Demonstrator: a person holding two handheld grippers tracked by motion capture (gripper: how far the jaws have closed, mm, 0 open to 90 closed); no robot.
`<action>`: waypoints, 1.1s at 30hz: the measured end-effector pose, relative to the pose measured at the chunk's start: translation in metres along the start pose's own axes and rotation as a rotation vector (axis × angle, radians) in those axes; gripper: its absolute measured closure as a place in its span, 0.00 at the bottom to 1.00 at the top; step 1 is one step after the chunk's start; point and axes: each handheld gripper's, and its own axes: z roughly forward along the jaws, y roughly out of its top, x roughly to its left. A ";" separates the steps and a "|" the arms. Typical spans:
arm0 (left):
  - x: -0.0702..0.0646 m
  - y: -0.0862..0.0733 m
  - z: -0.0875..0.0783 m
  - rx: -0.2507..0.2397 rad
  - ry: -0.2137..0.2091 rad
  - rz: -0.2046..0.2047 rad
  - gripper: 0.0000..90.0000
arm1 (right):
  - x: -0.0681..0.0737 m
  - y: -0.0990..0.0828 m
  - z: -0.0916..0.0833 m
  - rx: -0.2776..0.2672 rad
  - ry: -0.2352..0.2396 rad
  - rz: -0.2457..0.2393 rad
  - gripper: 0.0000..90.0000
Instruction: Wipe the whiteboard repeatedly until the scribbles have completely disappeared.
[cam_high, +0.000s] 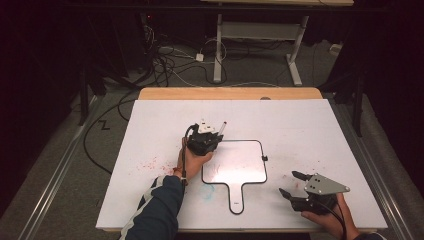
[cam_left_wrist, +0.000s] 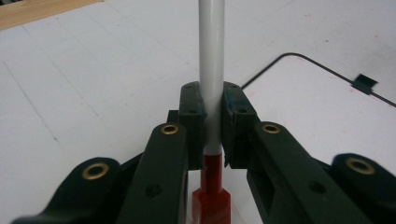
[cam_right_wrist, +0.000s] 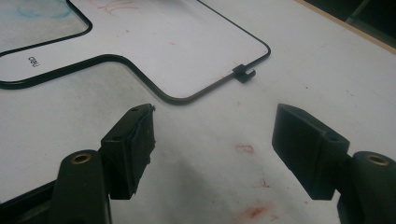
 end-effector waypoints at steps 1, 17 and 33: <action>0.001 0.001 0.001 -0.006 -0.003 -0.007 0.87 | 0.000 0.000 0.000 0.000 0.000 0.000 0.34; -0.034 -0.023 -0.013 0.047 -0.077 0.064 0.88 | -0.001 0.000 -0.005 -0.007 -0.014 0.001 0.34; -0.050 -0.024 -0.032 0.011 -0.084 0.123 0.87 | 0.000 0.001 -0.004 -0.007 -0.013 0.002 0.34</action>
